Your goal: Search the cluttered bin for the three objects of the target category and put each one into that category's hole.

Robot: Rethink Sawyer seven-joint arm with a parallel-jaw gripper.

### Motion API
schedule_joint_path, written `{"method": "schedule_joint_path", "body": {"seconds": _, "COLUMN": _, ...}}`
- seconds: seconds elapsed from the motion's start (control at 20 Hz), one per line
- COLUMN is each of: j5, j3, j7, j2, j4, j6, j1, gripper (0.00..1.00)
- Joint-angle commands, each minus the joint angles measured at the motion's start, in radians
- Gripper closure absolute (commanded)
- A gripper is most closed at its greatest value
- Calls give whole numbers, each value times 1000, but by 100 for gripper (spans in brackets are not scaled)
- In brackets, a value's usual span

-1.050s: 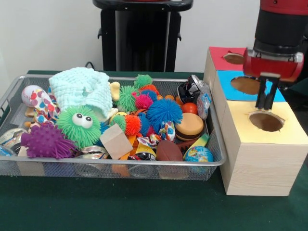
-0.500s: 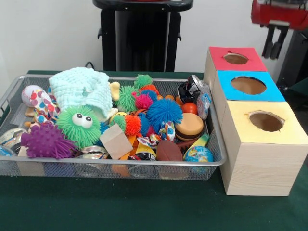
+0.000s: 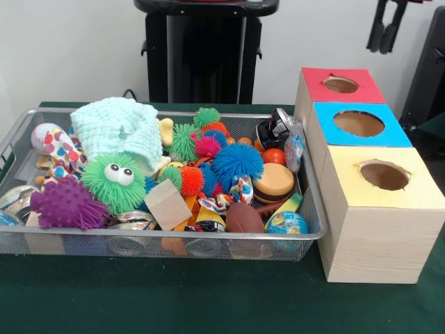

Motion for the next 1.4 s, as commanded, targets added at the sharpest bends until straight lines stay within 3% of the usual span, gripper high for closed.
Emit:
{"method": "schedule_joint_path", "body": {"seconds": 0.05, "j5": -77, "j3": 14, "j7": 105, "j2": 16, "j4": 55, "j6": 3, "j1": -56, "gripper": 100}}
{"method": "schedule_joint_path", "body": {"seconds": 0.35, "j5": -83, "j3": 70, "j7": 73, "j2": 39, "j4": 87, "j6": -84, "j1": -119, "gripper": 100}}
{"method": "schedule_joint_path", "body": {"seconds": 0.65, "j5": -102, "j3": 79, "j7": 86, "j2": 40, "j4": 117, "j6": -81, "j1": -138, "gripper": 100}}
{"method": "schedule_joint_path", "body": {"seconds": 1.0, "j5": -96, "j3": 113, "j7": 78, "j2": 53, "j4": 165, "j6": -158, "j1": -186, "gripper": 100}}
{"method": "schedule_joint_path", "body": {"seconds": 1.25, "j5": -95, "j3": 115, "j7": 120, "j2": 82, "j4": 171, "j6": -244, "j1": -192, "gripper": 100}}
{"method": "schedule_joint_path", "body": {"seconds": 1.4, "j5": -89, "j3": 106, "j7": 142, "j2": 93, "j4": 151, "j6": -240, "j1": -182, "gripper": 100}}
